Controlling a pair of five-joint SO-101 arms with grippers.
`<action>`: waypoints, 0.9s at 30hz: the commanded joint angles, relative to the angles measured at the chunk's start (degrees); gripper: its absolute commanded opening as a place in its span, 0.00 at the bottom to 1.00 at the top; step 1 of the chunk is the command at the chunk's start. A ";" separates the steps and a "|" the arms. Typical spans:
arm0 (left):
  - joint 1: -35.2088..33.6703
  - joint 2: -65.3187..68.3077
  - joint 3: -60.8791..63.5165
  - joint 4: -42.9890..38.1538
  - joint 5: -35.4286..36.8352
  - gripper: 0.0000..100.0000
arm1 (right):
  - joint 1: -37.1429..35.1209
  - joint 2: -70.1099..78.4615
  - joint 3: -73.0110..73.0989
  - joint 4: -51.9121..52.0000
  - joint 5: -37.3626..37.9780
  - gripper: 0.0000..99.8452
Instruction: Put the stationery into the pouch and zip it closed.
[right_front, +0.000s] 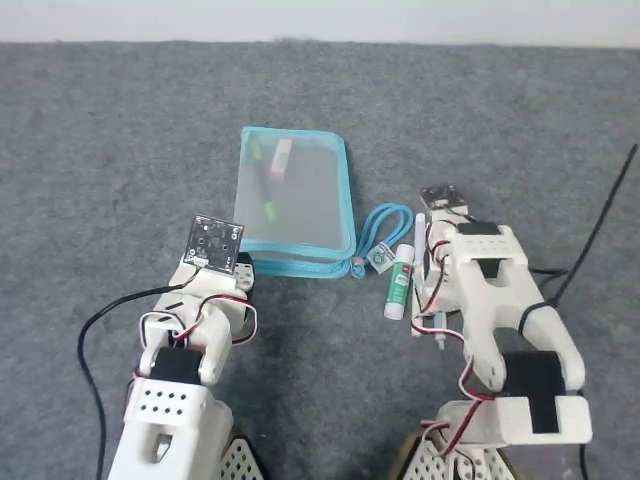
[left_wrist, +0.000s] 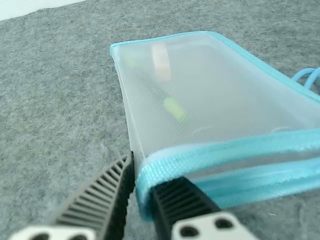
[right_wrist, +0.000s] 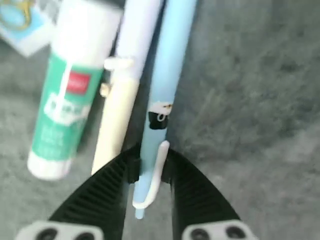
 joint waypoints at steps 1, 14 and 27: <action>0.18 -0.26 -1.10 -1.23 -0.18 0.01 | 1.89 -8.75 -1.93 5.32 3.87 0.01; 0.18 -0.18 -1.10 -1.23 -0.18 0.01 | -9.54 -34.77 -17.14 33.01 12.13 0.01; 0.18 -0.26 -1.10 -1.23 -0.18 0.01 | -30.20 -36.88 -20.31 39.08 18.73 0.01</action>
